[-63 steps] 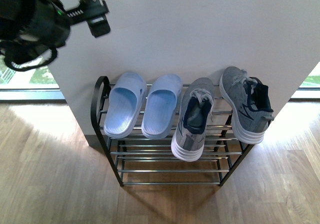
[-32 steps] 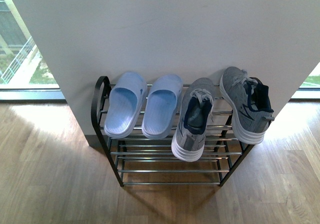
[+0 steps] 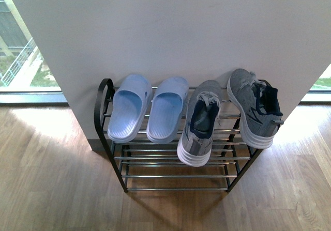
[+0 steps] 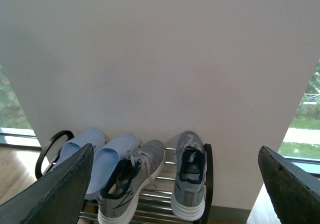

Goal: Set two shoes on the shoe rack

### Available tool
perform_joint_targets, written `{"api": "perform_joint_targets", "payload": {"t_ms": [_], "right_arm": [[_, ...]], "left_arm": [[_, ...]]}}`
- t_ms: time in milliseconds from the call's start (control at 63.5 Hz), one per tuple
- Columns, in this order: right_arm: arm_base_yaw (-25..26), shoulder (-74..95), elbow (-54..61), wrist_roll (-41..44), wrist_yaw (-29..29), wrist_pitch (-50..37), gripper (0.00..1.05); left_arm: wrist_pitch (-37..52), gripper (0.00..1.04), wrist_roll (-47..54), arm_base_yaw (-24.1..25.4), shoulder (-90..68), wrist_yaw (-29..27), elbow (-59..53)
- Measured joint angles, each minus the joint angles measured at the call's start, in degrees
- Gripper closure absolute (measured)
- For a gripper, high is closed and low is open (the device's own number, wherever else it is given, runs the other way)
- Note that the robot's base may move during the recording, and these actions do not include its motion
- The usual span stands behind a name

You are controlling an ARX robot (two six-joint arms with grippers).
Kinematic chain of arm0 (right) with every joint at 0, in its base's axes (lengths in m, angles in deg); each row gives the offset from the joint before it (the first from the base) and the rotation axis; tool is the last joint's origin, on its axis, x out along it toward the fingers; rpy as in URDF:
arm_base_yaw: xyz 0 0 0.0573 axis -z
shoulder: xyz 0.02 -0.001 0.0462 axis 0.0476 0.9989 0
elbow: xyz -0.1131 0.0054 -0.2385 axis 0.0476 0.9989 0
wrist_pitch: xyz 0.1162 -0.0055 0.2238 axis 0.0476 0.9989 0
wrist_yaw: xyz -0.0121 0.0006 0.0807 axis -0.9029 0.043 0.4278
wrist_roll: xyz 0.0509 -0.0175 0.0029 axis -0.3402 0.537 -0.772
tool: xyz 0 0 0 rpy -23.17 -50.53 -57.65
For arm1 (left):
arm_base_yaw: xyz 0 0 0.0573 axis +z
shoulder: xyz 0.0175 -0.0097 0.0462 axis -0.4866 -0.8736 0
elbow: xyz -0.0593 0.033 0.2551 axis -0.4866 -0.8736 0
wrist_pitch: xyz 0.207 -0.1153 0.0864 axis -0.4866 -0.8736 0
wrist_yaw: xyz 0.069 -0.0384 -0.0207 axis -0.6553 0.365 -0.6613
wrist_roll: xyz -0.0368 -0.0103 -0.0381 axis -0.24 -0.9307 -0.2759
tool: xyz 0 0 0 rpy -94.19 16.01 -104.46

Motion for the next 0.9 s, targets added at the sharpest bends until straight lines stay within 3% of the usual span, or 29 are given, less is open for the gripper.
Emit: {"api": "perform_joint_targets", "payload": {"t_ms": [252, 441, 488, 551, 898], "right_arm": [[0.0, 0.0, 0.0, 0.0, 0.0, 0.0, 0.09], [0.0, 0.0, 0.0, 0.0, 0.0, 0.0, 0.09], [0.0, 0.0, 0.0, 0.0, 0.0, 0.0, 0.09], [0.0, 0.0, 0.0, 0.0, 0.0, 0.0, 0.09], [0.0, 0.0, 0.0, 0.0, 0.0, 0.0, 0.09]], "left_arm": [[-2.5, 1.03, 2.2, 3.6, 8.3, 3.9, -6.6], [-7.7, 1.04, 2.6, 6.3, 17.6, 6.3, -10.6], [-9.1, 1.04, 2.6, 9.3, 20.0, 10.6, -11.6], [-7.1, 1.04, 2.6, 11.1, 20.7, 10.8, -13.6], [-18.4, 1.04, 2.7, 11.3, 33.2, 11.3, -14.9]]}}
